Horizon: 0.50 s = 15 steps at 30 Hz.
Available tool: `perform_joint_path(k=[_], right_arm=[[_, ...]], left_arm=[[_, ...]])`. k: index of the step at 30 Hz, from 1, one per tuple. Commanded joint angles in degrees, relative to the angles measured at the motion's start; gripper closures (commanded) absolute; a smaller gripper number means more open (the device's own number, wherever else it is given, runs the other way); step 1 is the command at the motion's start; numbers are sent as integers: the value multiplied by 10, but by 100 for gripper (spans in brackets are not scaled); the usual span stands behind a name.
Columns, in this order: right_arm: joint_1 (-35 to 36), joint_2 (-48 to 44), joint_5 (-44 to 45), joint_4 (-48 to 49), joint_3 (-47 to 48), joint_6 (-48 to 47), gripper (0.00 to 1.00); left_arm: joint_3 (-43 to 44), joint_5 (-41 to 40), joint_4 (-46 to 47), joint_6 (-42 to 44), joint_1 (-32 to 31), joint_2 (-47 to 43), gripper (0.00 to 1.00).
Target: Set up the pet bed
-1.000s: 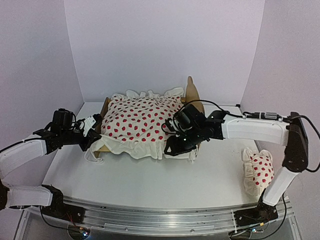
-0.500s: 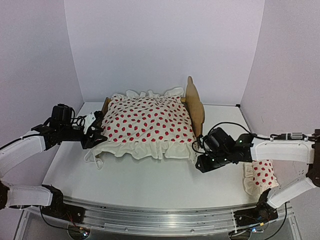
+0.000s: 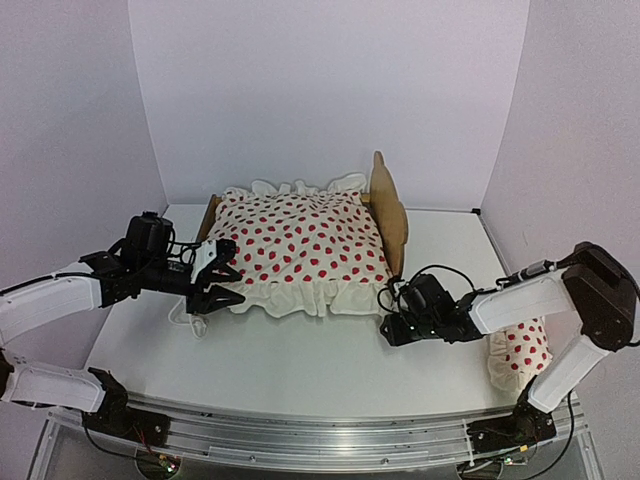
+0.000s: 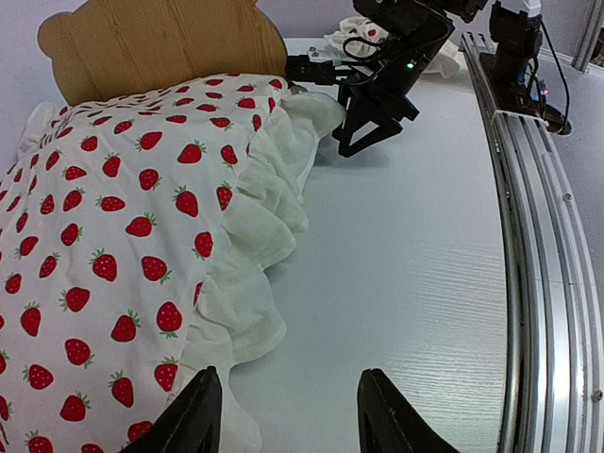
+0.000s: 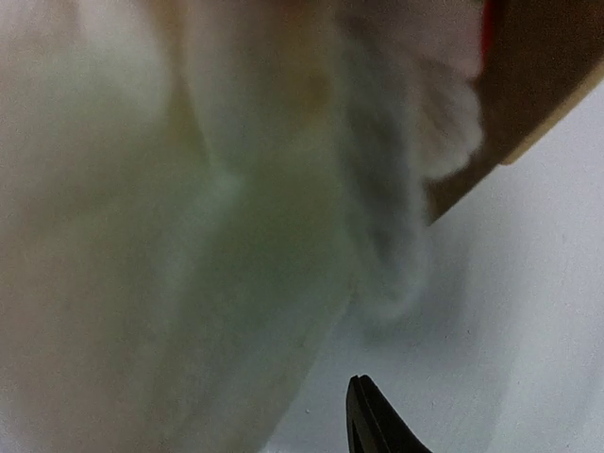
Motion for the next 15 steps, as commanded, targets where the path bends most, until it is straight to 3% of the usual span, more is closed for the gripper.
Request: perform_joint_path(k=[1,11,15], right_arm=[[-12,41,7,75,11,-1,62],[-26,96,65,148,13,28,66],[-26,113,91,153,16,58,82]], left_arm=[[-9,10,59,-16,-31,28,51],[9,5,108,1,-84,90,51],[13,5,121,-14,-90,103,51]])
